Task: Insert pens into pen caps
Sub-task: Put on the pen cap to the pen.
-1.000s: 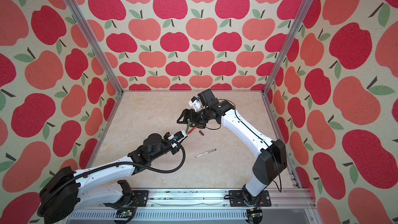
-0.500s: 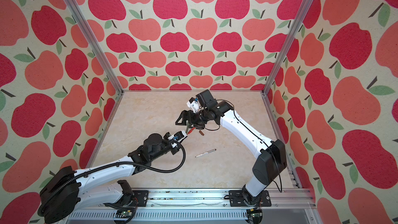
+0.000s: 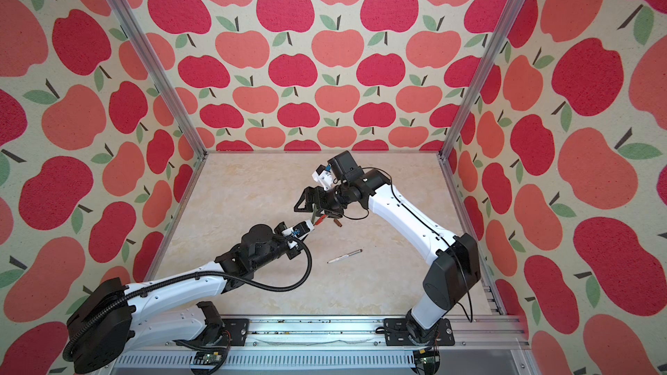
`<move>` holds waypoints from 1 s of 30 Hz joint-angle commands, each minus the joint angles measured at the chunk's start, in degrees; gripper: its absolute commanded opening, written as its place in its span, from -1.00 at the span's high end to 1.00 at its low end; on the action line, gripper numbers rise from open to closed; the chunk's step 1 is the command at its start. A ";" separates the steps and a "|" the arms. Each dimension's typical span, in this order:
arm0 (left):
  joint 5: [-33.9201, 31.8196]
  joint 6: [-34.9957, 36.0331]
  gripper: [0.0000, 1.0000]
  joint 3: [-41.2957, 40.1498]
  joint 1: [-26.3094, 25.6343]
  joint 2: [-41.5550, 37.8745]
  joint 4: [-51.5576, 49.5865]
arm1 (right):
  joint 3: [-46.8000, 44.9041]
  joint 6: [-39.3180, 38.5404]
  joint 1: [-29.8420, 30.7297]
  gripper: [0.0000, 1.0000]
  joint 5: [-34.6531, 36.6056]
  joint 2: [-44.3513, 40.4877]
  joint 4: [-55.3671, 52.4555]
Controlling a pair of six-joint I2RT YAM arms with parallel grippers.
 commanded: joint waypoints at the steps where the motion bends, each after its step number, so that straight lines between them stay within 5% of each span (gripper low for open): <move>1: 0.79 2.90 1.00 1.42 -1.13 -0.69 4.38 | -0.26 -1.39 0.78 -0.85 -1.38 1.99 -1.42; 30: 1.10 1.62 1.00 5.72 -2.28 2.60 15.02 | -6.82 1.08 2.54 -0.84 -0.12 3.64 3.12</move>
